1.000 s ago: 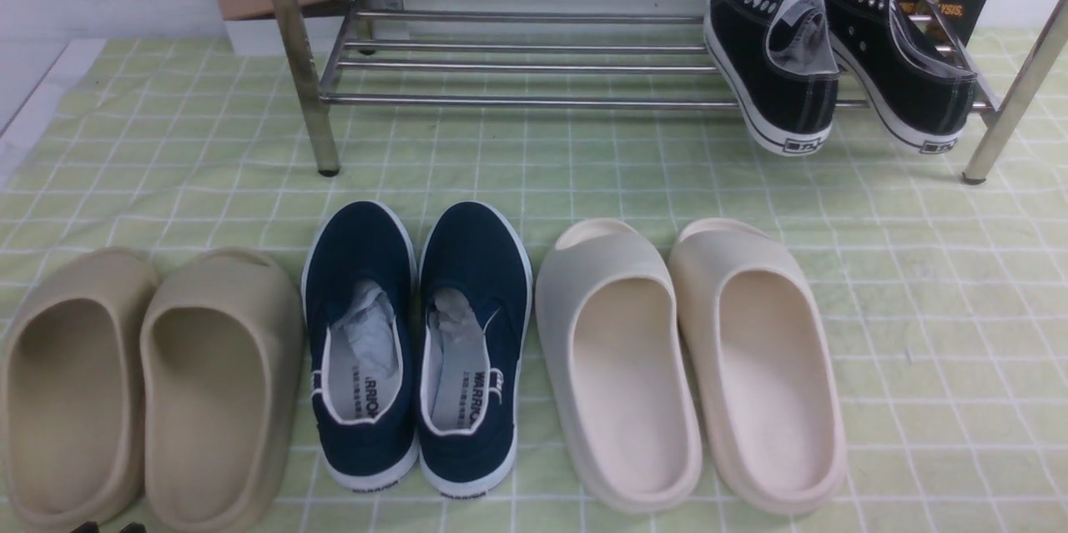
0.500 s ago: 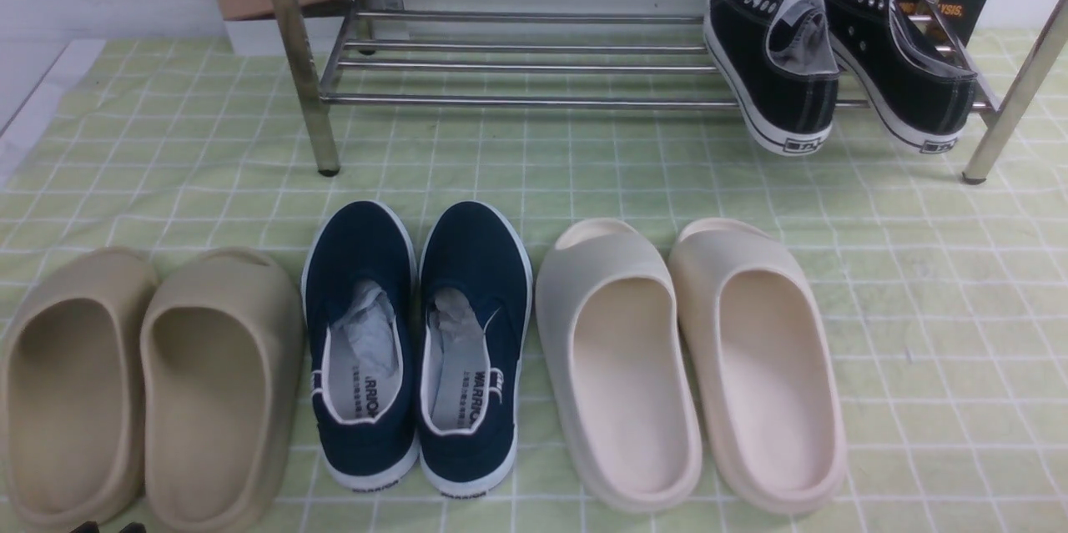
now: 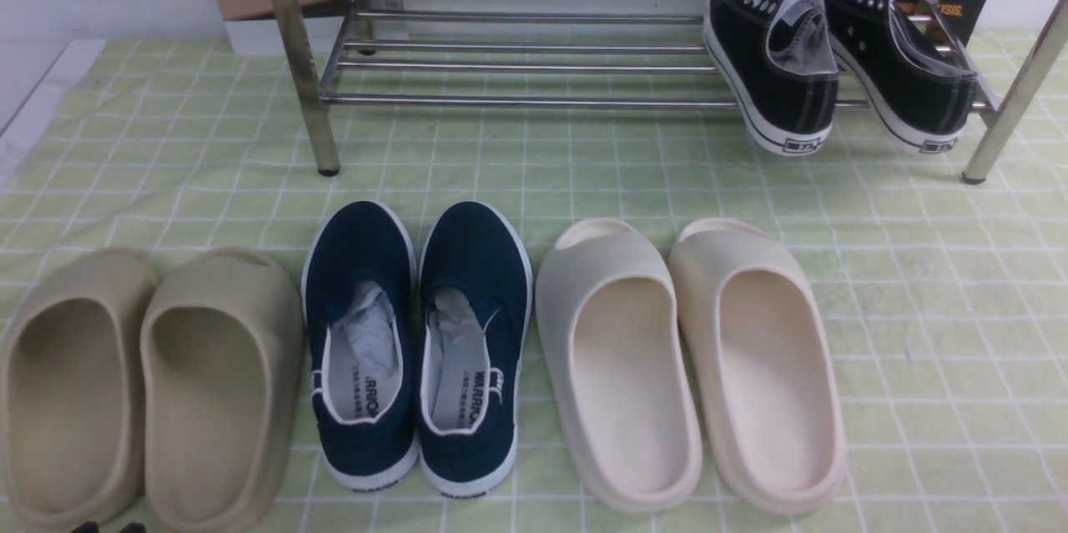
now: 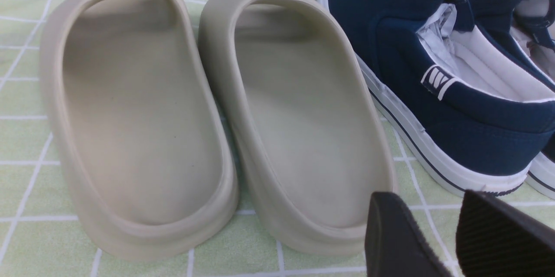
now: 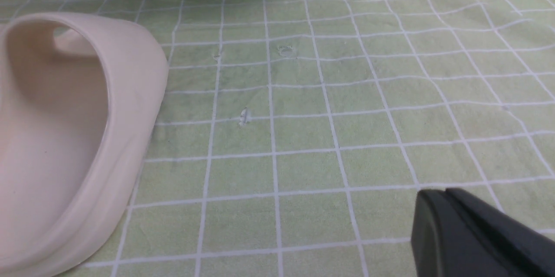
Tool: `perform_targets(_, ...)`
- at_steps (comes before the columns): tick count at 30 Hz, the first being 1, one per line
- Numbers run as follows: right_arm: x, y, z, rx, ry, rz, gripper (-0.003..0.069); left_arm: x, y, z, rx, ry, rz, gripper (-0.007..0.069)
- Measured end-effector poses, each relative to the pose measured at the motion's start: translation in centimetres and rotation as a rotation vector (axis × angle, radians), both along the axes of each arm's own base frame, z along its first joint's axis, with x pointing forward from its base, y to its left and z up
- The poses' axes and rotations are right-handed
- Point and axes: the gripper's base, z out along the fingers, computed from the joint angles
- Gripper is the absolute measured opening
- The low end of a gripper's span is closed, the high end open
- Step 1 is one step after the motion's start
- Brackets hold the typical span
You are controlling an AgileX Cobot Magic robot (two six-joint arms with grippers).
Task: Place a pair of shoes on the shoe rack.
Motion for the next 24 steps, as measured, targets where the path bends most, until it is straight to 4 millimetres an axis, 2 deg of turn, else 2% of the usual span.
perform_targets(24,0.00,0.00,0.00,0.014,-0.001,-0.005,0.0015,0.00,0.00,0.00,0.000,0.000,0.000,0.0239)
